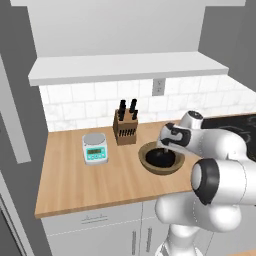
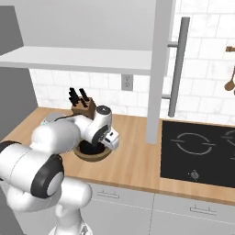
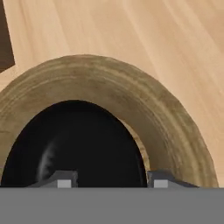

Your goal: Pick up the bowls on the counter and stack them on top of one another in the open cabinet. Place the smaller bowl on top of the larger bowl.

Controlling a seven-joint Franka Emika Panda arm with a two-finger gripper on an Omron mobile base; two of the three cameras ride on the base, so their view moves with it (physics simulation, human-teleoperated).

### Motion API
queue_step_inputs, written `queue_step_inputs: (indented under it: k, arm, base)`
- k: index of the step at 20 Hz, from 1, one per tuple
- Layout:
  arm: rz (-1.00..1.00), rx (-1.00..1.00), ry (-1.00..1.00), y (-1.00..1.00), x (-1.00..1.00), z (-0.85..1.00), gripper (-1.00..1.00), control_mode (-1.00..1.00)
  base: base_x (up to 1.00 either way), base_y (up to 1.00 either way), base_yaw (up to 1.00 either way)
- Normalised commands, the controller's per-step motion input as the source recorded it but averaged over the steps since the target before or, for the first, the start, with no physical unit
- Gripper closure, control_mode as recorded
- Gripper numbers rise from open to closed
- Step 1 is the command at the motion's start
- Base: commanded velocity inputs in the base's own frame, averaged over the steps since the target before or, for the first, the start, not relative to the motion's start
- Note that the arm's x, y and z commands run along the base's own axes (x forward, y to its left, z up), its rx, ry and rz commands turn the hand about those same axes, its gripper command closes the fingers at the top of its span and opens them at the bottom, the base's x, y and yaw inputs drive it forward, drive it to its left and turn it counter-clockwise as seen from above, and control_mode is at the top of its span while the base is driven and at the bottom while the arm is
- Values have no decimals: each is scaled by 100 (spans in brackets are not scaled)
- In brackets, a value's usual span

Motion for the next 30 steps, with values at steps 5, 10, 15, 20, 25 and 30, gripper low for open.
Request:
queue_step_inputs:
  k: [5,10,15,20,25,30]
  arm:
    - [-10,0,8,-36,-18,53,-100,-100]
    - [-2,-3,11,-16,-3,-20,-100,-100]
    - [0,-1,11,0,0,-47,-100,-100]
    - [0,-2,11,0,-1,-59,-100,-100]
    - [0,0,2,1,0,-19,100,-100]
    - [0,0,-1,0,0,2,100,-100]
  base:
    - [0,0,0]
    - [0,0,0]
    - [0,0,0]
    - [0,0,0]
    - [0,0,0]
    - [0,0,0]
